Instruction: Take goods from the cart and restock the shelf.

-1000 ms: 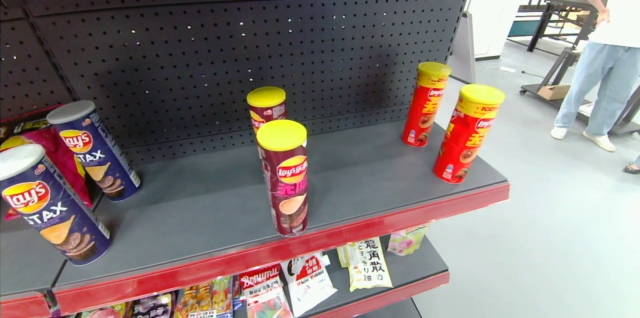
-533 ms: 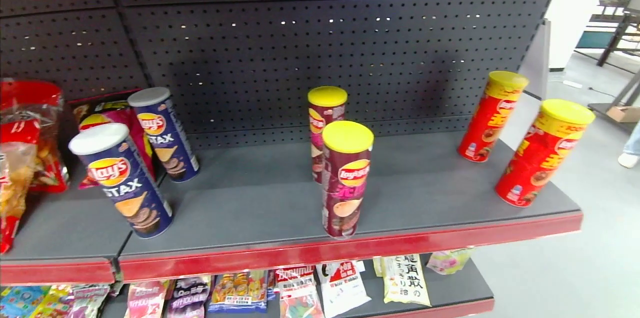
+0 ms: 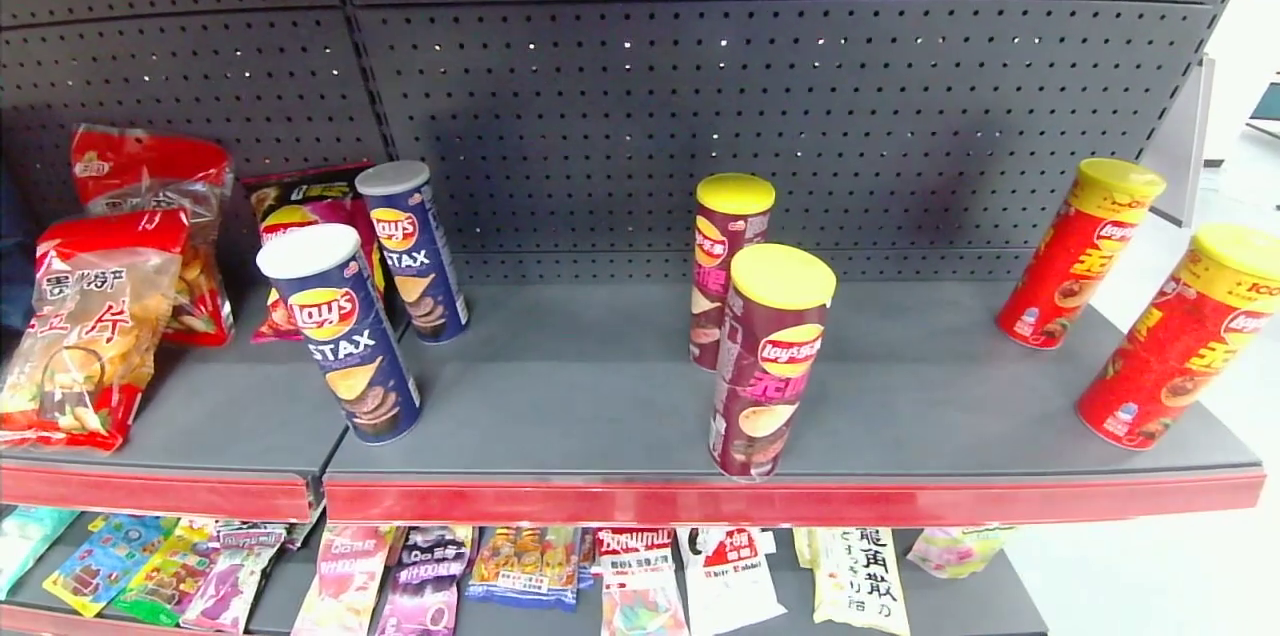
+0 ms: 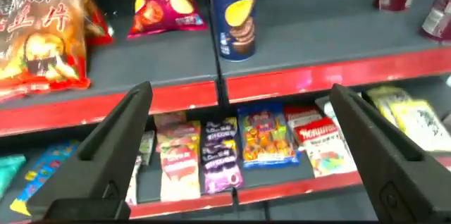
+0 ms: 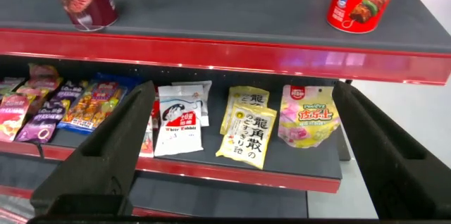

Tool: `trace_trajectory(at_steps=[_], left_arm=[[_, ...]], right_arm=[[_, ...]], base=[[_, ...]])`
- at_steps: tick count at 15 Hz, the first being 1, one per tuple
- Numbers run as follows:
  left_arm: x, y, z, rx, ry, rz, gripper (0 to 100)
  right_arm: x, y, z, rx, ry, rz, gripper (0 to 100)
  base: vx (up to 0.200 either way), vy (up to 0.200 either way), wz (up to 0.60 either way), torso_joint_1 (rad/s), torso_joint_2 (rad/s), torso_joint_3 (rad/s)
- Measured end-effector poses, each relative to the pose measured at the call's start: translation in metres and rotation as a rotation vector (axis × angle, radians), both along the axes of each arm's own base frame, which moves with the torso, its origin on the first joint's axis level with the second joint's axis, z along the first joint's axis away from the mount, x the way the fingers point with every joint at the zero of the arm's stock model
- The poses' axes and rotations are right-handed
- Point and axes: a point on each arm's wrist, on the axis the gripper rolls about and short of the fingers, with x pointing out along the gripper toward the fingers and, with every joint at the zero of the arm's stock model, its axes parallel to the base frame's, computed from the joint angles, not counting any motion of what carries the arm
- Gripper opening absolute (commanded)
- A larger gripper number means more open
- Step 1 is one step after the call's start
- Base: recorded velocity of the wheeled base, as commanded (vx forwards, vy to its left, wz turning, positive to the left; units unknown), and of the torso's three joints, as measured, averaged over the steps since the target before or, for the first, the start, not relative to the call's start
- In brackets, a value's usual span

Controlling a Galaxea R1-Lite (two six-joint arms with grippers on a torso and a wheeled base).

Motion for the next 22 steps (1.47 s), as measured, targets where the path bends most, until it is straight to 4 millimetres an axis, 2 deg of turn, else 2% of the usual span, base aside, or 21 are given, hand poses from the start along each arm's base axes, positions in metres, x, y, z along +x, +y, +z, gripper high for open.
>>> trace_trajectory(at_steps=[3, 11, 16, 18, 20, 22], left_arm=[[0.003, 0.003, -0.010, -0.057, 0.038, 0.165, 100], [0.006, 0.002, -0.022, -0.025, 0.151, 0.401, 100], [0.001, -0.005, -0.025, -0.075, 0.002, 0.112, 100], [0.000, -0.005, -0.028, -0.067, -0.010, 0.092, 100], [0.002, -0.005, -0.025, -0.021, -0.101, 0.097, 100], [0.003, -0.005, -0.030, -0.032, -0.092, 0.077, 100]], right_arm=[[0.000, 0.000, 0.000, 0.000, 0.000, 0.000, 100], [0.000, 0.000, 0.000, -0.001, 0.000, 0.001, 100], [0.000, 0.000, 0.000, 0.000, 0.000, 0.001, 100], [0.000, 0.000, 0.000, 0.000, 0.000, 0.001, 100], [0.000, 0.000, 0.000, 0.000, 0.000, 0.000, 100], [0.000, 0.000, 0.000, 0.000, 0.000, 0.001, 100]], base=[[0.000, 0.000, 0.00, 0.000, 0.00, 0.000], [0.000, 0.000, 0.00, 0.000, 0.00, 0.000], [0.000, 0.000, 0.00, 0.000, 0.00, 0.000], [0.000, 0.000, 0.00, 0.000, 0.00, 0.000], [0.000, 0.000, 0.00, 0.000, 0.00, 0.000], [0.000, 0.000, 0.00, 0.000, 0.00, 0.000]])
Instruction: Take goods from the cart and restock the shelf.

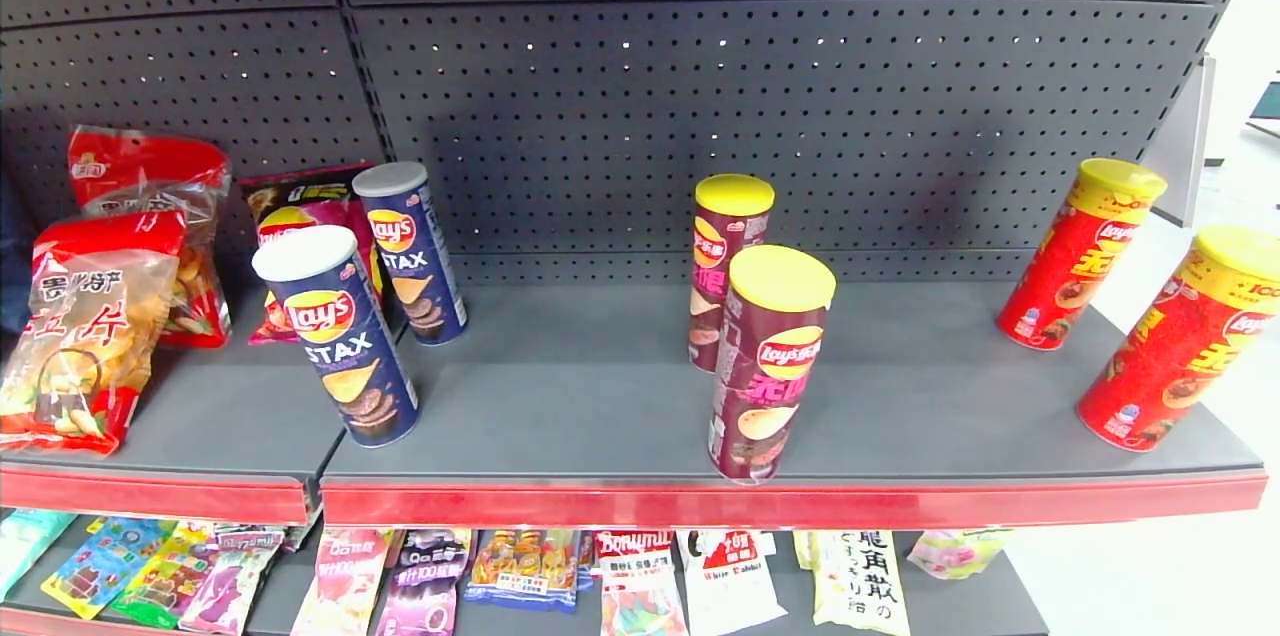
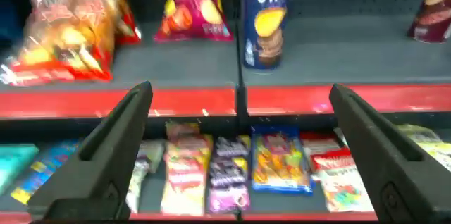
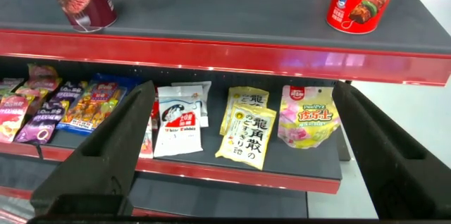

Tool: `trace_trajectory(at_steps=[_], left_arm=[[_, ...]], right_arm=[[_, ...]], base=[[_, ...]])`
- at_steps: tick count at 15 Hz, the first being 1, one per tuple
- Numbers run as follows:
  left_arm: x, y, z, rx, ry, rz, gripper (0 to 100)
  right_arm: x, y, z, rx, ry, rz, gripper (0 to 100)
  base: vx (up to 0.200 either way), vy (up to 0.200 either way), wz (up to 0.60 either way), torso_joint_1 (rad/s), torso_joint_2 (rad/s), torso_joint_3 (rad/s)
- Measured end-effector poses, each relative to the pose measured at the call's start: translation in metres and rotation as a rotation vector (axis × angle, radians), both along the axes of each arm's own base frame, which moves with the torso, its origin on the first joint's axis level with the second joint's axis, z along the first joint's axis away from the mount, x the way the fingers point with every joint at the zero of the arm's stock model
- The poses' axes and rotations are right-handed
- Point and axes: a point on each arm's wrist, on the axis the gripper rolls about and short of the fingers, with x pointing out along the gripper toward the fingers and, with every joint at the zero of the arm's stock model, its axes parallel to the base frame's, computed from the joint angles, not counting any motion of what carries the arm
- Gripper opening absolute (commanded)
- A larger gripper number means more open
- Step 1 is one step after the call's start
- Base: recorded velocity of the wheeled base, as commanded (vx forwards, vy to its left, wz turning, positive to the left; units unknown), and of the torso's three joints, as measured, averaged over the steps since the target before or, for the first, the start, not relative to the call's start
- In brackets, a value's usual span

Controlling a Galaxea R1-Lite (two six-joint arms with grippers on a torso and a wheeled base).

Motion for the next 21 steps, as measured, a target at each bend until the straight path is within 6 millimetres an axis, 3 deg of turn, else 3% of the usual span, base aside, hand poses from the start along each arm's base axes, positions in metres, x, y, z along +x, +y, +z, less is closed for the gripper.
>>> trace_trajectory(at_steps=[3, 13, 15, 17, 19, 21], left_arm=[[0.001, 0.000, -0.008, -0.003, 0.066, -0.004, 100], [0.001, 0.000, -0.008, -0.010, 0.059, -0.001, 100], [0.001, 0.000, -0.008, -0.010, 0.060, 0.000, 100], [0.001, 0.000, -0.008, -0.010, 0.059, 0.000, 100], [0.001, 0.000, -0.008, -0.010, 0.059, -0.001, 100], [0.001, 0.000, -0.008, -0.010, 0.059, -0.001, 100]], right_arm=[[0.000, 0.000, 0.000, 0.000, 0.000, 0.001, 100], [0.000, 0.000, 0.005, -0.013, -0.007, 0.032, 100], [0.001, 0.001, 0.040, 0.018, -0.045, 0.061, 100], [0.014, 0.003, 0.084, 0.025, -0.028, 0.094, 100], [0.047, 0.007, 0.110, 0.008, 0.082, 0.137, 100], [0.084, 0.014, 0.118, -0.010, 0.214, 0.197, 100]], base=[[0.000, 0.000, 0.00, 0.000, 0.00, 0.000], [0.000, 0.000, 0.00, 0.000, 0.00, 0.000], [0.000, 0.000, 0.00, 0.000, 0.00, 0.000], [0.000, 0.000, 0.00, 0.000, 0.00, 0.000], [0.000, 0.000, 0.00, 0.000, 0.00, 0.000], [0.000, 0.000, 0.00, 0.000, 0.00, 0.000]])
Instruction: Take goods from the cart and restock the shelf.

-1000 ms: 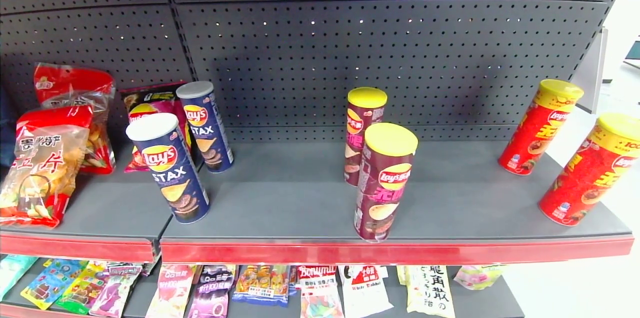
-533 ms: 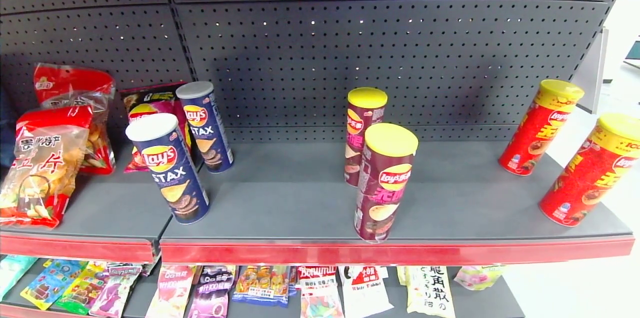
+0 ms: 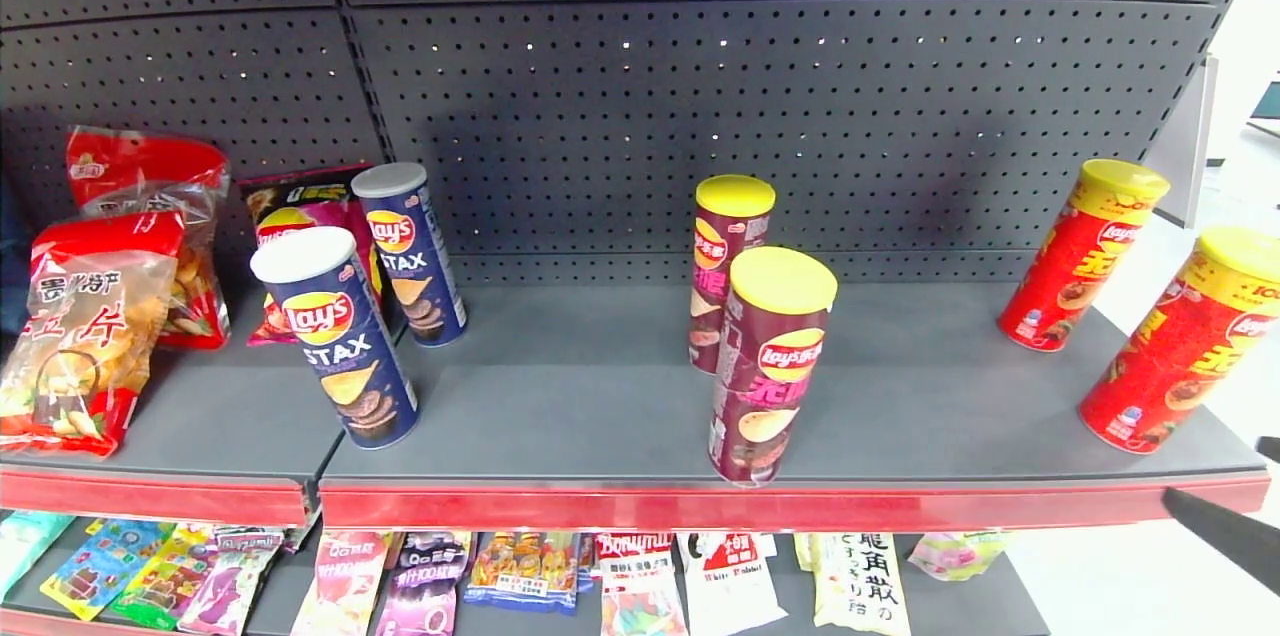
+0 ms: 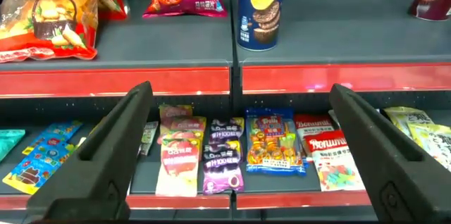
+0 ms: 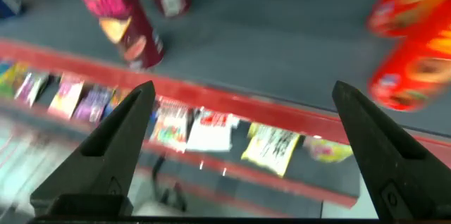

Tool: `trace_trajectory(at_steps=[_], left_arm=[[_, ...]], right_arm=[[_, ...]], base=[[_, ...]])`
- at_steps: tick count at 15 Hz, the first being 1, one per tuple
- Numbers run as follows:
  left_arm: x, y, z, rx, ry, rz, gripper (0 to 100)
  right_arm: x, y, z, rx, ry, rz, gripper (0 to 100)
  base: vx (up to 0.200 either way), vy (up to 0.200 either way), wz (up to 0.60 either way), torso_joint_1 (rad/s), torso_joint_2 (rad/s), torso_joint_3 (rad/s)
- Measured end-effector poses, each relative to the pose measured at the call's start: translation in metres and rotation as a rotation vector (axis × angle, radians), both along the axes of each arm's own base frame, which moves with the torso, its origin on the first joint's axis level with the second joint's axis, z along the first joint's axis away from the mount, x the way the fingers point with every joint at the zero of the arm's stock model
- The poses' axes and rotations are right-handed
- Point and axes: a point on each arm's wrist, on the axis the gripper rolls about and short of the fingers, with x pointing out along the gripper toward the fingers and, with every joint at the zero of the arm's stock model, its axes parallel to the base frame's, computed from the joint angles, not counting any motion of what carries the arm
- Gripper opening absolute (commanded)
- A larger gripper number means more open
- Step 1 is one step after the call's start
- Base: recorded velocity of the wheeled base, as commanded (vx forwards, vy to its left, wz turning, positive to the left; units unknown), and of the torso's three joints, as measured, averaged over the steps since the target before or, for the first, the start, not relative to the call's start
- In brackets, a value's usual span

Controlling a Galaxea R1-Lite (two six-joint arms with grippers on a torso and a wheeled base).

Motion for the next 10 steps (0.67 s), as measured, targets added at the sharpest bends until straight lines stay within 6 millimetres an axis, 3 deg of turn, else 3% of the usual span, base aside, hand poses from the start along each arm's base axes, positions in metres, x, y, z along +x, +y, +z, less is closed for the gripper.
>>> trace_trajectory(at_steps=[6, 10], left_arm=[[0.000, 0.000, 0.000, 0.000, 0.001, 0.000, 100], [0.000, 0.000, 0.000, 0.000, 0.000, -0.001, 100]], right_arm=[[0.094, 0.040, -0.023, -0.059, 0.237, 0.149, 100], [0.132, 0.069, -0.045, -0.125, 0.319, 0.161, 100]], base=[[0.000, 0.000, 0.00, 0.000, 0.00, 0.000], [0.000, 0.000, 0.00, 0.000, 0.00, 0.000]])
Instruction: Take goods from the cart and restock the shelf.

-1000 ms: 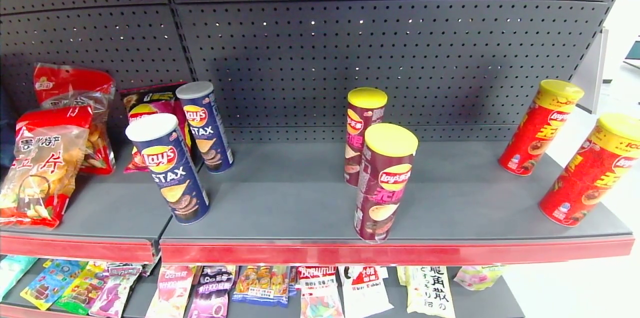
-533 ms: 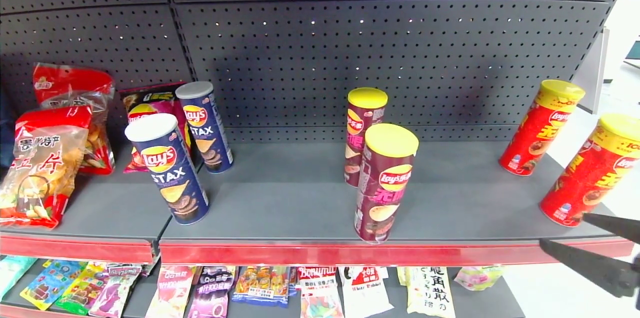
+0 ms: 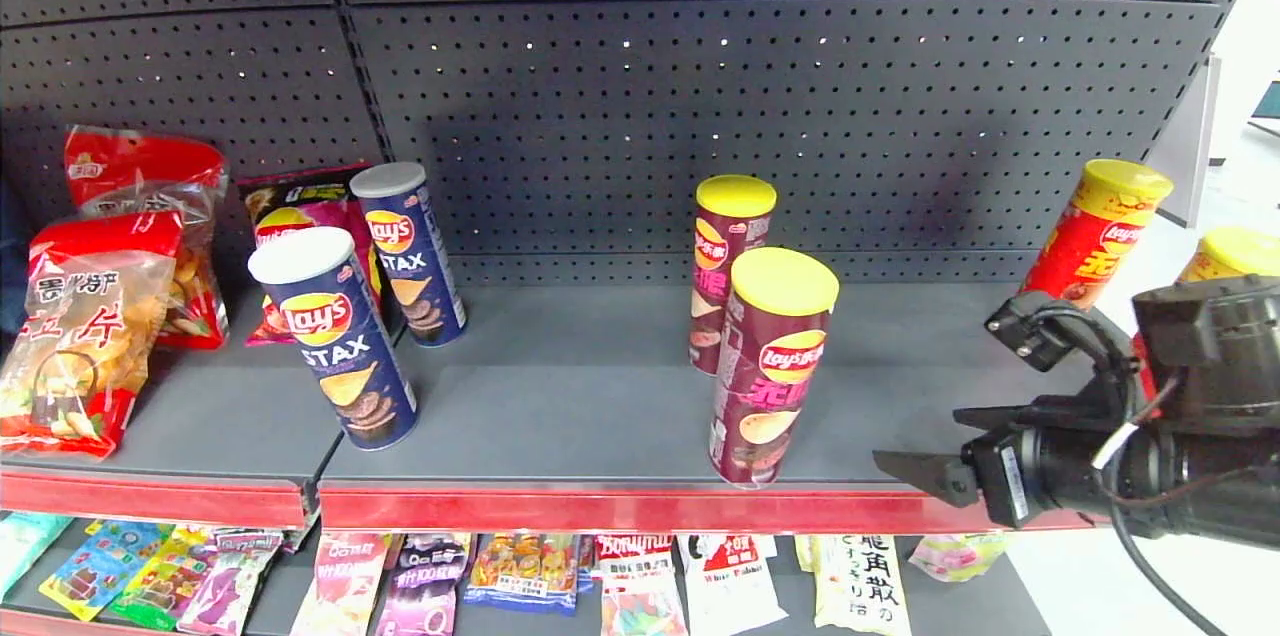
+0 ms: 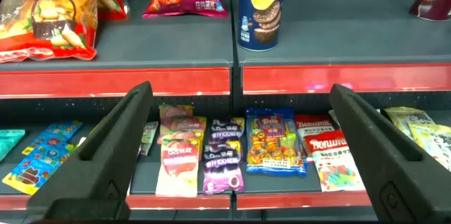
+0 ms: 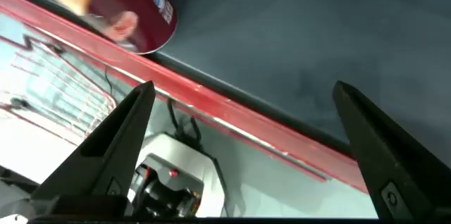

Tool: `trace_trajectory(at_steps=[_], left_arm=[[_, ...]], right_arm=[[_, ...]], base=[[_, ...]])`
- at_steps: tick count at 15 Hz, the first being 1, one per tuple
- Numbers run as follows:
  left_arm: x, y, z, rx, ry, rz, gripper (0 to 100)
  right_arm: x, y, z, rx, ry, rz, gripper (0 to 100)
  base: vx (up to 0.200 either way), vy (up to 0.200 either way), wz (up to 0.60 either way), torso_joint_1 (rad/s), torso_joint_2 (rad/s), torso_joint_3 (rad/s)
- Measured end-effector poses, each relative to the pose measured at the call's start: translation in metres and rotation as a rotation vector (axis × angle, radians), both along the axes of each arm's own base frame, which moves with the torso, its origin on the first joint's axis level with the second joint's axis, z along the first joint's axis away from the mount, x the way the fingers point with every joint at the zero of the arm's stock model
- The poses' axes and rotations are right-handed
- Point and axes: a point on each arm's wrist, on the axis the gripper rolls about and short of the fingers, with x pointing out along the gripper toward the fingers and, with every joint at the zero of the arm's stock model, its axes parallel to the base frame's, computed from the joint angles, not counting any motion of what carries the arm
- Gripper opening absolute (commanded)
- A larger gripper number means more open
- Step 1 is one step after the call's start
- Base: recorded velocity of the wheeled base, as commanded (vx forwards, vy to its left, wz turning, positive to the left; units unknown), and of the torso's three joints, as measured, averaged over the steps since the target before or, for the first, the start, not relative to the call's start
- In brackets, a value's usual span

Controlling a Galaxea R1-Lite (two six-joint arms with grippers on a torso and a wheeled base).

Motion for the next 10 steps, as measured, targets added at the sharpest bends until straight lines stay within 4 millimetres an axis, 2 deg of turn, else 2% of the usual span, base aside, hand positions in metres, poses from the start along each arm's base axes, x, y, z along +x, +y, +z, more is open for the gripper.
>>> trace_trajectory(at_steps=[3, 6, 10], left_arm=[[0.000, 0.000, 0.000, 0.000, 0.000, 0.001, 100], [0.000, 0.000, 0.000, 0.000, 0.000, 0.001, 100], [0.000, 0.000, 0.000, 0.000, 0.000, 0.001, 100]], right_arm=[[0.019, 0.013, -0.010, -0.015, 0.005, 0.010, 100], [0.028, 0.019, -0.020, -0.036, 0.031, 0.014, 100], [0.045, 0.026, -0.024, -0.058, 0.030, -0.009, 100]], base=[[0.000, 0.000, 0.00, 0.000, 0.00, 0.000], [0.000, 0.000, 0.00, 0.000, 0.00, 0.000], [0.000, 0.000, 0.00, 0.000, 0.00, 0.000]])
